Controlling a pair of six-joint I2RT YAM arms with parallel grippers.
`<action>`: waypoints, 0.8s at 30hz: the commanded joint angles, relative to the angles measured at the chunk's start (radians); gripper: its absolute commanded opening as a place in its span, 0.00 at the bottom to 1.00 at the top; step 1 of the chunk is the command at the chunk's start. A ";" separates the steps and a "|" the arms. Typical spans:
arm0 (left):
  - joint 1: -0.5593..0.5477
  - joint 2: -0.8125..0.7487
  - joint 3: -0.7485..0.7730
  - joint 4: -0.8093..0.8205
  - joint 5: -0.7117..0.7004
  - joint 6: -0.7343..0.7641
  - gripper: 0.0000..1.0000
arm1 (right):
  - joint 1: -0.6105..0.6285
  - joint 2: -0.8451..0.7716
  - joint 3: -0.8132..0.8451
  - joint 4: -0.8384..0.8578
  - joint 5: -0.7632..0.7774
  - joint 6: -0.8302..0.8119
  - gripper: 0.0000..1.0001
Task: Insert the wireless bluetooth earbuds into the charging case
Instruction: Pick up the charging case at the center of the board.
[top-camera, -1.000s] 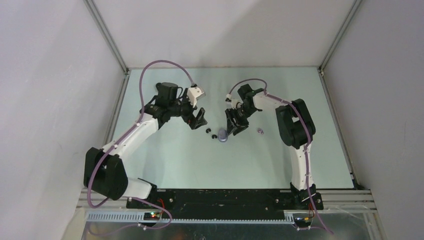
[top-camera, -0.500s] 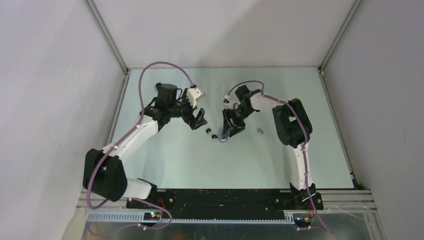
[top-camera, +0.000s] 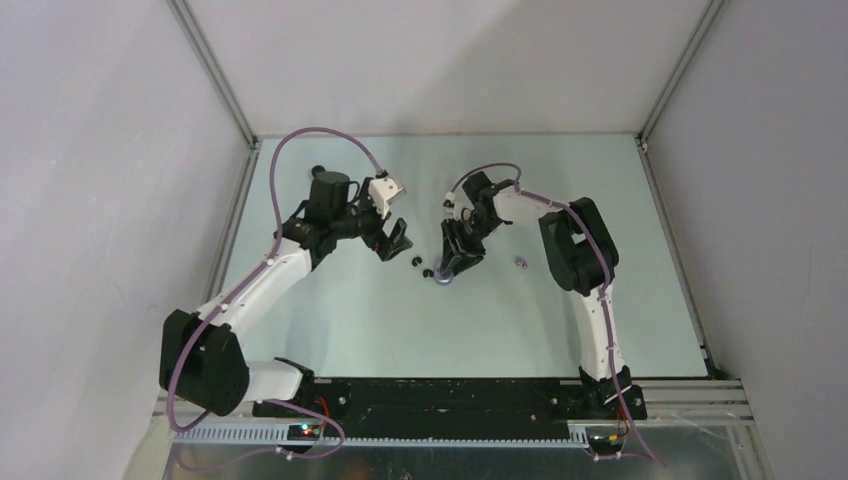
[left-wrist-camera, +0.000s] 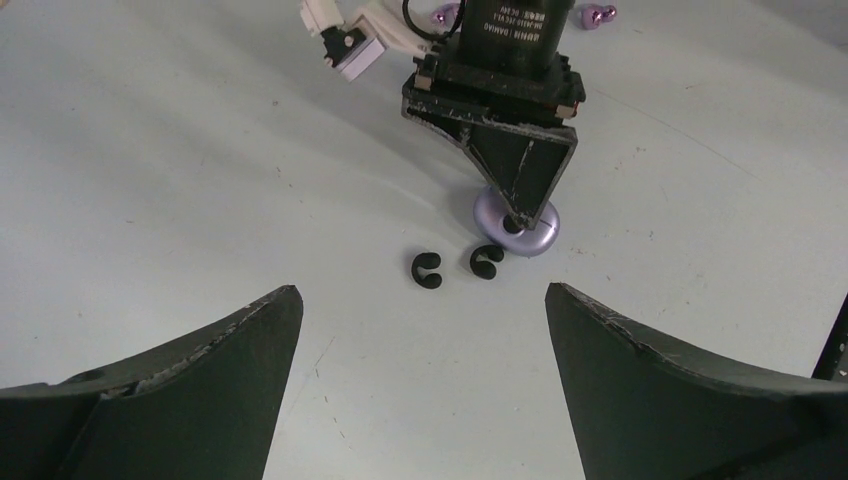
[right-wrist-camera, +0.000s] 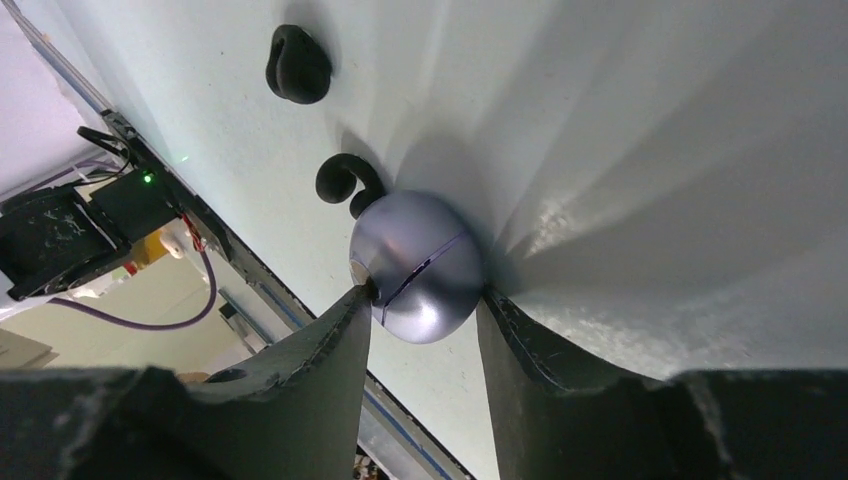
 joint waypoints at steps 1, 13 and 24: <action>-0.005 -0.050 -0.015 0.049 -0.006 -0.026 0.99 | 0.041 0.078 0.000 0.025 0.177 -0.024 0.46; -0.028 0.029 -0.006 -0.023 -0.019 0.070 0.99 | 0.029 0.057 -0.033 0.088 0.073 -0.070 0.27; -0.036 0.217 0.112 -0.075 0.105 0.075 0.99 | 0.043 -0.107 -0.081 0.155 0.194 -0.157 0.26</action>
